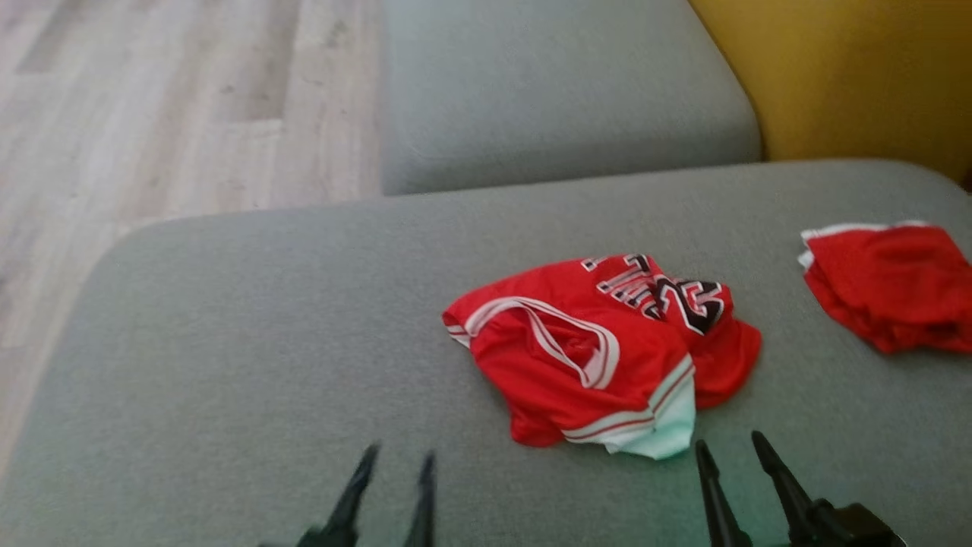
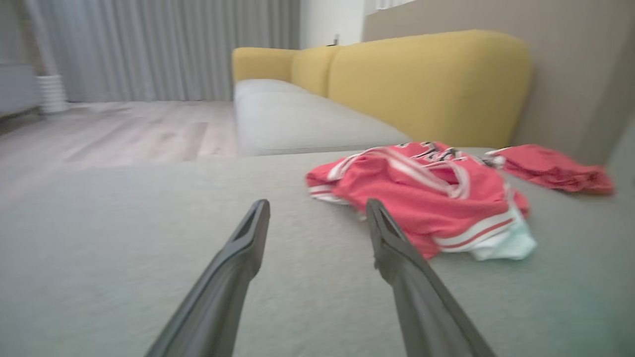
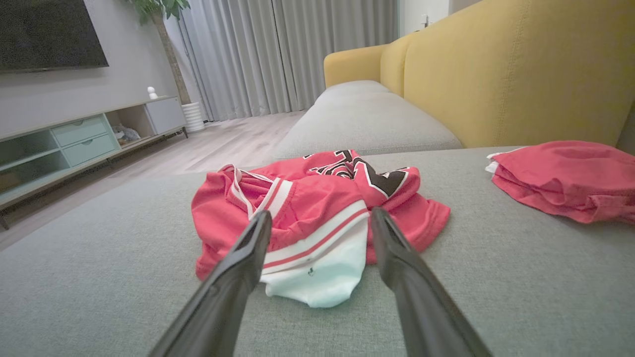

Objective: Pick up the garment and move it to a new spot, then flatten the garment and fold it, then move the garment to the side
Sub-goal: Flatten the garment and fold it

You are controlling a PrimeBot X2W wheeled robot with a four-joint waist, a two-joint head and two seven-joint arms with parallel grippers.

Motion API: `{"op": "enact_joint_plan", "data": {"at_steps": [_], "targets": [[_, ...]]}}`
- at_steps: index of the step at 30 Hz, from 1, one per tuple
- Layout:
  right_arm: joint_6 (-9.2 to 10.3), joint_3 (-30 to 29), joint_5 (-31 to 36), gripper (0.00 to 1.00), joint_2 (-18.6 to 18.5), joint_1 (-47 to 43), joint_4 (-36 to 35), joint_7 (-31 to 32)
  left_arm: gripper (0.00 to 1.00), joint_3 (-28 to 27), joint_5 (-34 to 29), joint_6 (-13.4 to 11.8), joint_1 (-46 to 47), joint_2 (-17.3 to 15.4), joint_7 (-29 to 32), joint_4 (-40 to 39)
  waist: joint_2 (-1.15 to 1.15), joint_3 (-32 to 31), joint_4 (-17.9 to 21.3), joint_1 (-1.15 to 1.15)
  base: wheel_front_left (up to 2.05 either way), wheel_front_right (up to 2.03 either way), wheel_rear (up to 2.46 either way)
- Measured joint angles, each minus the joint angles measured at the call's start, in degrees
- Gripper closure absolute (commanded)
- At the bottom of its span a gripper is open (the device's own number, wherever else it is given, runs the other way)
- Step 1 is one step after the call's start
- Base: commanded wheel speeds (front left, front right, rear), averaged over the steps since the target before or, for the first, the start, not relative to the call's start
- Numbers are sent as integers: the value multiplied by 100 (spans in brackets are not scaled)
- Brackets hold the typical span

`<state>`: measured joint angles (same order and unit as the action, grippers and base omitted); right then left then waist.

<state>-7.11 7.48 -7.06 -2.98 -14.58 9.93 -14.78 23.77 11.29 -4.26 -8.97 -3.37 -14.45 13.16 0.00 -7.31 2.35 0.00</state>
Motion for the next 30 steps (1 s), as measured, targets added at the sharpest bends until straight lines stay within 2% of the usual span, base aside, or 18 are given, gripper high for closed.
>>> {"op": "enact_joint_plan", "data": {"at_steps": [2,3,4,5,7,14,17,22,26,27,28,29,30], "targets": [[0,104,0,0,-54,55,5,0,0,378,359,116,448,8,0,221,0,108,125,0,0,0,0],[0,104,0,0,-54,55,5,0,0,378,359,116,448,8,0,221,0,108,125,0,0,0,0],[0,190,0,0,-132,192,10,0,0,767,626,218,932,8,0,531,0,220,276,0,0,0,0],[0,190,0,0,-132,192,10,0,0,767,626,218,932,8,0,531,0,220,276,0,0,0,0],[0,253,0,0,-181,384,9,1,0,1165,864,283,1404,12,9,823,0,346,434,1,0,0,0],[0,535,-30,0,-285,814,5,0,0,2052,1972,250,2591,37,291,1572,0,784,1059,1,0,0,0],[0,587,-55,0,-285,914,9,0,0,2251,2430,188,2886,41,457,1876,0,989,1330,1,0,0,0],[0,552,-59,0,-277,1063,5,0,0,2426,2809,-15,3302,43,538,2406,0,1292,1705,1,0,0,0],[0,549,-59,0,-245,1065,10,0,0,2476,3095,-27,3494,44,470,2625,0,1449,1916,1,0,0,0],[0,550,-59,0,-238,1066,11,0,18,2505,3154,-27,3530,46,463,2679,0,1471,1951,1,0,0,0],[0,550,-59,0,-232,1066,11,1,65,2542,3203,-27,3569,45,433,2733,0,1484,1981,1,0,0,0],[0,555,-59,0,-226,1066,13,1,65,2592,3245,-27,3603,43,420,2773,0,1488,2006,1,0,0,0],[0,564,-59,0,-219,1067,16,1,100,2637,3290,-23,3627,45,403,2809,0,1485,2027,0,0,0,0]]}}
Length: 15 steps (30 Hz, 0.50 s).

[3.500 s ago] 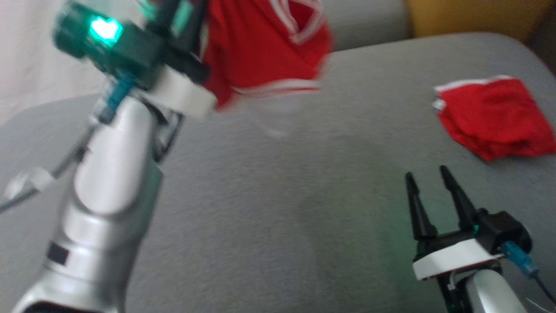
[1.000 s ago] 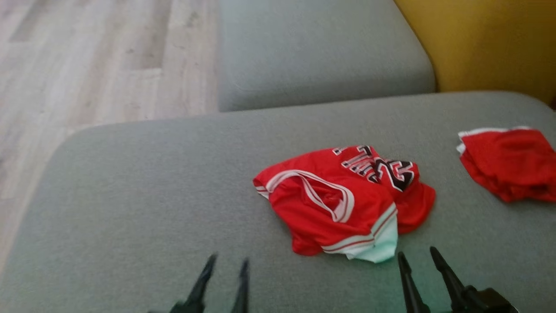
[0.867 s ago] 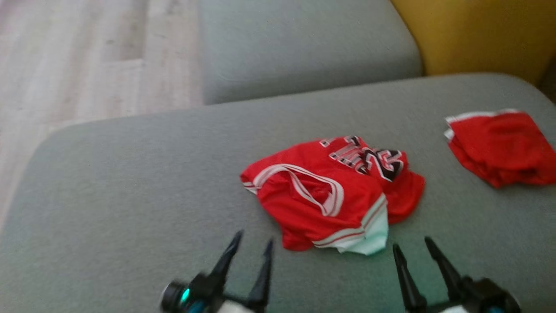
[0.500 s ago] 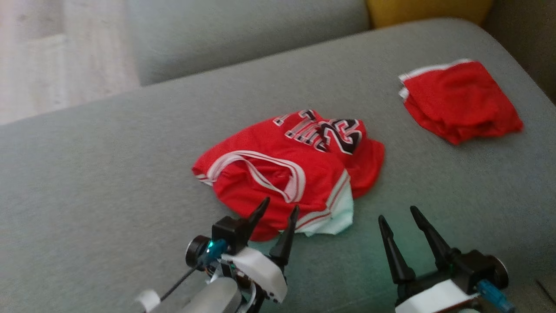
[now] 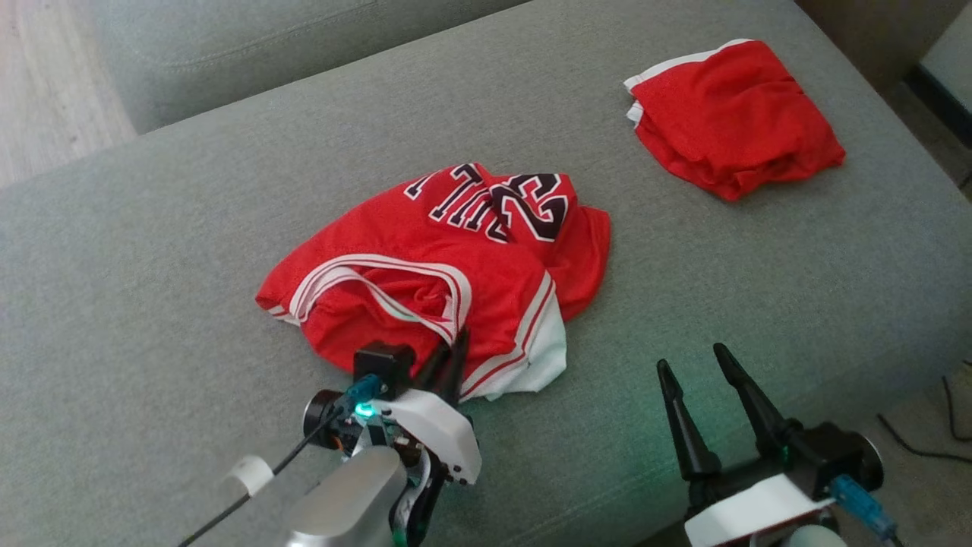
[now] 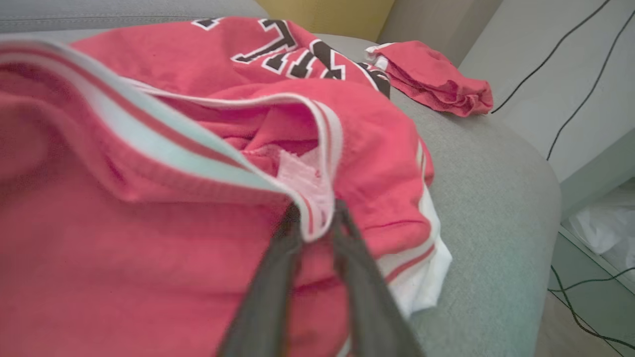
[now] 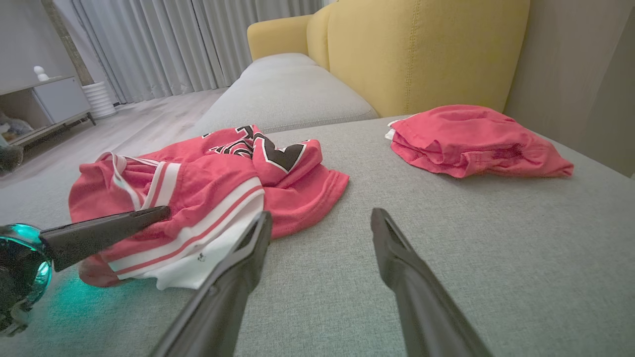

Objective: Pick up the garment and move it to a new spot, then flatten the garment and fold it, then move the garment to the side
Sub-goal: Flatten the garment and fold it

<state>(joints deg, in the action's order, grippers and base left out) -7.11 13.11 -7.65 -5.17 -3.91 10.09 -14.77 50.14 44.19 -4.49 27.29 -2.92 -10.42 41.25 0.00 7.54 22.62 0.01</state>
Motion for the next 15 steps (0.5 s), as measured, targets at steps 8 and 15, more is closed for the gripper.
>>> {"op": "enact_joint_plan", "data": {"at_steps": [8,15], "targets": [[0,93,-26,0,74,16,69,-1,100,291,143,98,447,-3,-186,-41,0,-168,166,0,0,0,0],[0,91,-49,0,83,-74,158,-1,100,275,101,237,1866,20,-278,-569,0,-575,262,-1,0,0,0]]}}
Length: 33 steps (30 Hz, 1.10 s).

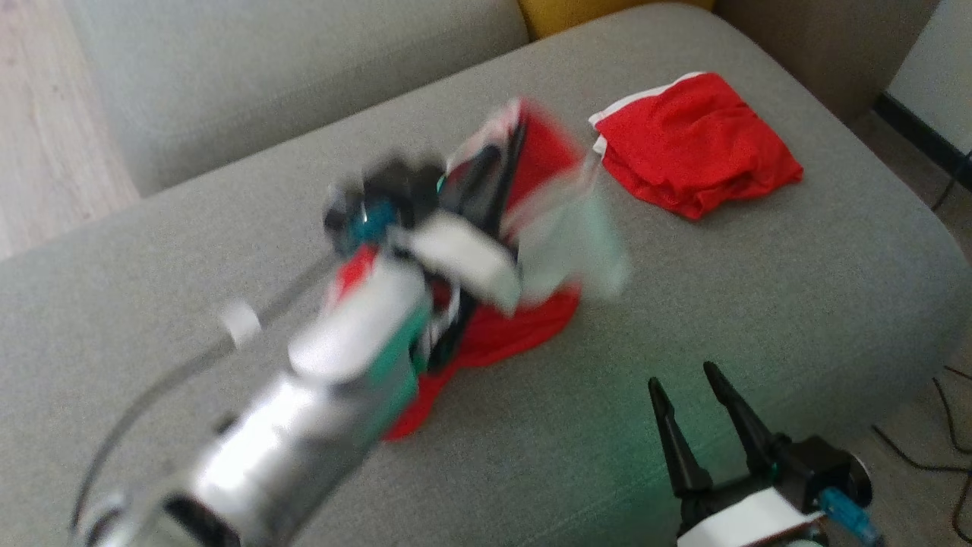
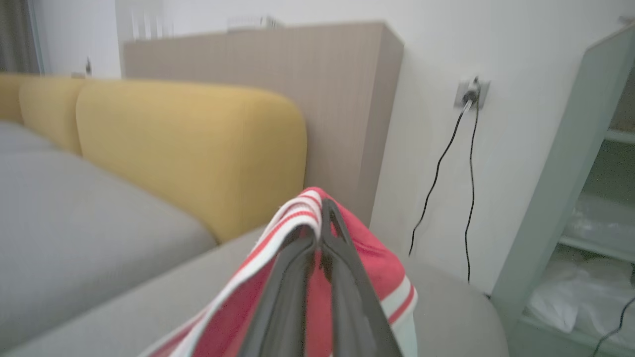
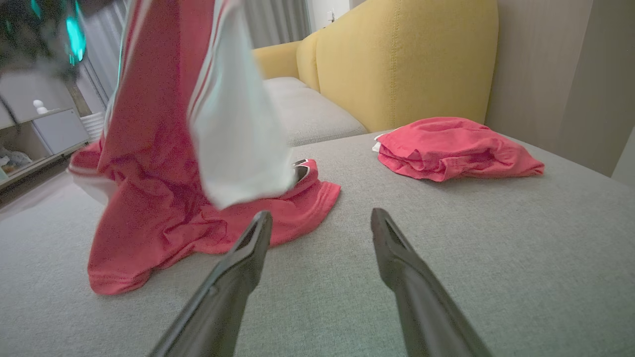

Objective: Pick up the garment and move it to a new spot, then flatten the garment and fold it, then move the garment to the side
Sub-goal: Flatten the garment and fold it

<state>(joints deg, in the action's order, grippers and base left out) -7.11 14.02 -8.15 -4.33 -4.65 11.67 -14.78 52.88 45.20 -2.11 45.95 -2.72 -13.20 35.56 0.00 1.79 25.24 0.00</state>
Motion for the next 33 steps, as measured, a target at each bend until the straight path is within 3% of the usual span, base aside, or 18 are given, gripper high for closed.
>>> {"op": "enact_joint_plan", "data": {"at_steps": [6,10,13,19,20,21,27,33], "targets": [[0,-9,1,0,20,-215,-4,1,100,-884,-131,11,1491,-56,-115,-589,0,-288,-79,-1,0,0,0],[0,-107,3,0,22,-289,-36,1,100,-1347,-30,-76,1625,-370,-152,-1072,0,-362,-305,-1,0,0,0],[0,-186,8,0,24,-367,-65,0,100,-1517,132,-243,873,-878,-152,-1435,0,-392,-520,-1,0,0,0],[0,-333,8,0,29,-476,-107,0,100,-1804,836,-753,-2166,-1683,-142,-1779,0,-346,-1000,0,0,0,0],[0,-345,8,0,30,-485,-108,0,80,-1875,977,-753,-2642,-1706,-136,-1748,0,-324,-1083,0,0,0,0],[0,-333,8,0,30,-492,-109,0,0,-1974,1054,-748,-3043,-1711,-123,-1688,0,-300,-1162,0,0,0,0],[0,-319,8,0,31,-471,-115,0,0,-2649,521,-797,-4117,-1780,-124,-1198,0,-143,-1536,0,0,0,0],[0,-313,8,0,31,-424,-115,0,0,-2803,-1651,-1165,-4167,-1795,-125,-1937,0,-71,-1769,0,0,0,0]]}}
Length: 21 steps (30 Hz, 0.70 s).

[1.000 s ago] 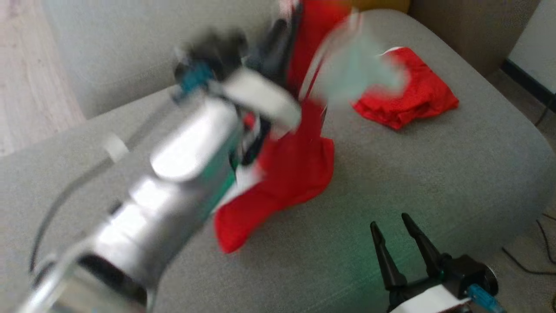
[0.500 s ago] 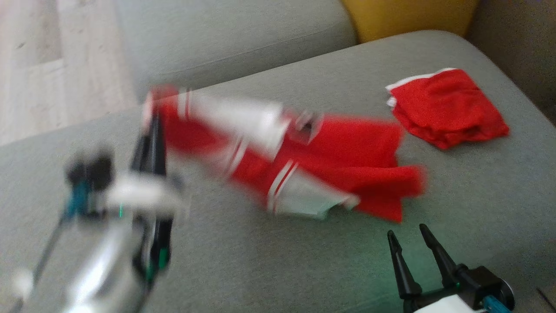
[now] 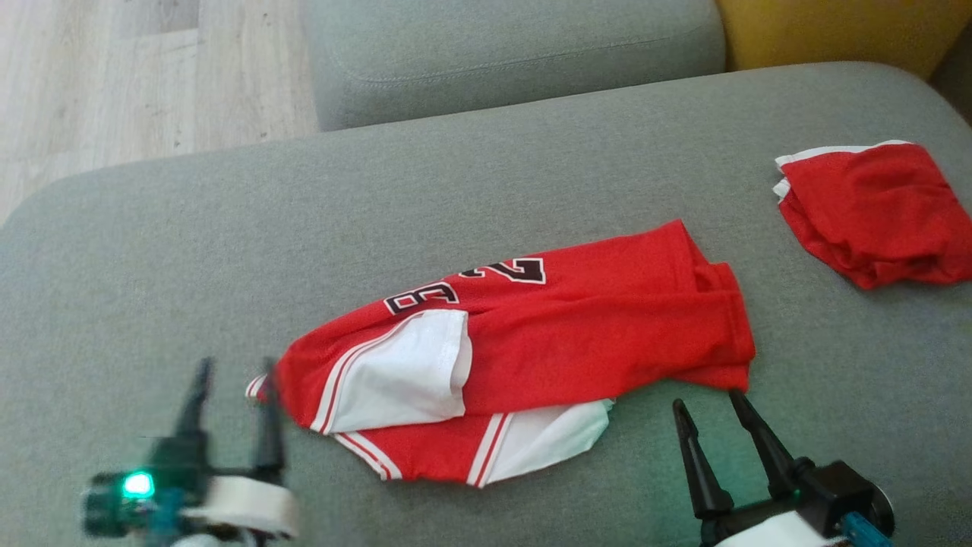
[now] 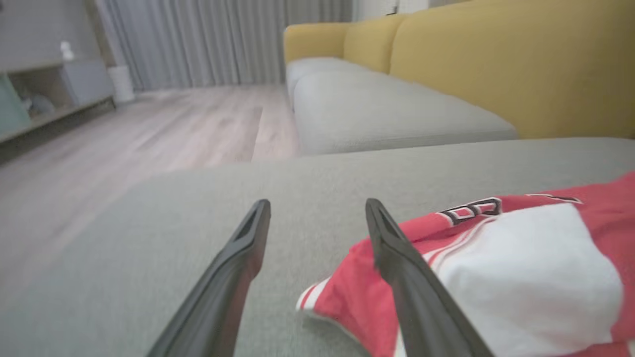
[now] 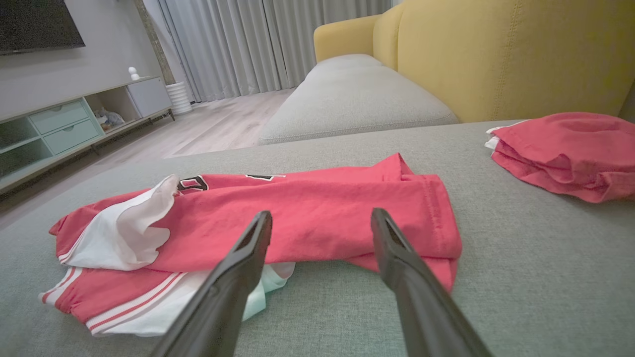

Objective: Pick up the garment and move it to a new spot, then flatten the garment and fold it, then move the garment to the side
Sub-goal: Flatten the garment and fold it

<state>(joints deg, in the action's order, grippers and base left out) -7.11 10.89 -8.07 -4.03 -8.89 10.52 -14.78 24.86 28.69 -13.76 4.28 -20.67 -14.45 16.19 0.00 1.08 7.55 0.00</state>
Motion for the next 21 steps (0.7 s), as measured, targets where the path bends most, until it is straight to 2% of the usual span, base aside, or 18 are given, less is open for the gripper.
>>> {"op": "enact_joint_plan", "data": {"at_steps": [3,7,13,17,21], "targets": [[0,9,0,0,0,1,0,0,0,446,-813,-33,-7,74,0,-223,0,64,-35,0,0,0,0],[0,44,0,0,3,12,3,0,0,1115,-1255,120,-14,390,3,-11,0,146,-17,0,0,0,0],[0,54,-1,0,1,125,12,0,0,1634,-1263,510,73,880,290,600,0,307,94,0,0,0,0],[0,57,-1,0,0,266,9,0,0,1675,-1241,673,420,1047,296,1028,0,418,193,0,0,0,0],[0,76,-1,0,-3,286,13,0,0,1714,-1204,728,827,1176,327,1469,0,525,292,1,0,0,0]]}}
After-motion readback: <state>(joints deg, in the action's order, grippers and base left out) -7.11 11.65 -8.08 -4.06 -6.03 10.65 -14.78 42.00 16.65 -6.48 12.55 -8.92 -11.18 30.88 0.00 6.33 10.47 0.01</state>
